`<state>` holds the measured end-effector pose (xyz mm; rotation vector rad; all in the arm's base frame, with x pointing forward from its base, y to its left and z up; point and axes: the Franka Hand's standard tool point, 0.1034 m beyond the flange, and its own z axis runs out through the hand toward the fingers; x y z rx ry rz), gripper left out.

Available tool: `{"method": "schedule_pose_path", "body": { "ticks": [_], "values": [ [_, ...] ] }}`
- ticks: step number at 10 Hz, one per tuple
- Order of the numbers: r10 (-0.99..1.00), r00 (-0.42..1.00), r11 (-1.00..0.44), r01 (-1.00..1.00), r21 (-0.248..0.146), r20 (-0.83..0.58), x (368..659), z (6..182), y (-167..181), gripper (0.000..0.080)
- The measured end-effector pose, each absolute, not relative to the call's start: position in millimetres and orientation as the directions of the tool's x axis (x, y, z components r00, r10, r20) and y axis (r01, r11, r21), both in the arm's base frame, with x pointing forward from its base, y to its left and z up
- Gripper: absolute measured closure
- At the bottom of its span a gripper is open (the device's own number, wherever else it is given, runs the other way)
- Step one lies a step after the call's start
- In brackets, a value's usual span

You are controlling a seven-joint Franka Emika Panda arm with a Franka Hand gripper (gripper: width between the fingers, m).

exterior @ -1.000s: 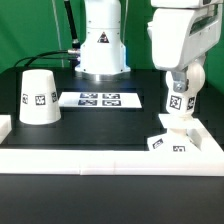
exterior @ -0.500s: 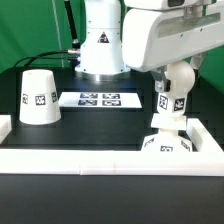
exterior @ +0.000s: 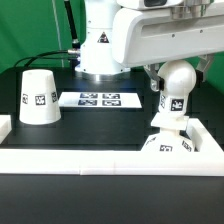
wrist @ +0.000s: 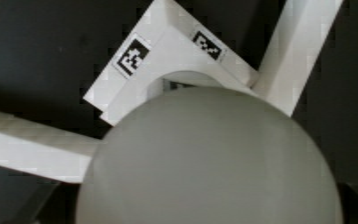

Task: Assemble lamp

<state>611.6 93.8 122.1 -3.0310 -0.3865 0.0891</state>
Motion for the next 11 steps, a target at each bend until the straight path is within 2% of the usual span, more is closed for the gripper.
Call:
{"method": "schedule_pose_path", "body": {
  "ticks": [6,11],
  "values": [
    [-0.202,0.977,-0.975,-0.208,-0.076,-0.075,612.9,121.5,96.9,0.022],
    [-0.558,0.825,-0.824,-0.564,-0.058,-0.094,614.0,120.7,95.2,0.022]
  ]
}}
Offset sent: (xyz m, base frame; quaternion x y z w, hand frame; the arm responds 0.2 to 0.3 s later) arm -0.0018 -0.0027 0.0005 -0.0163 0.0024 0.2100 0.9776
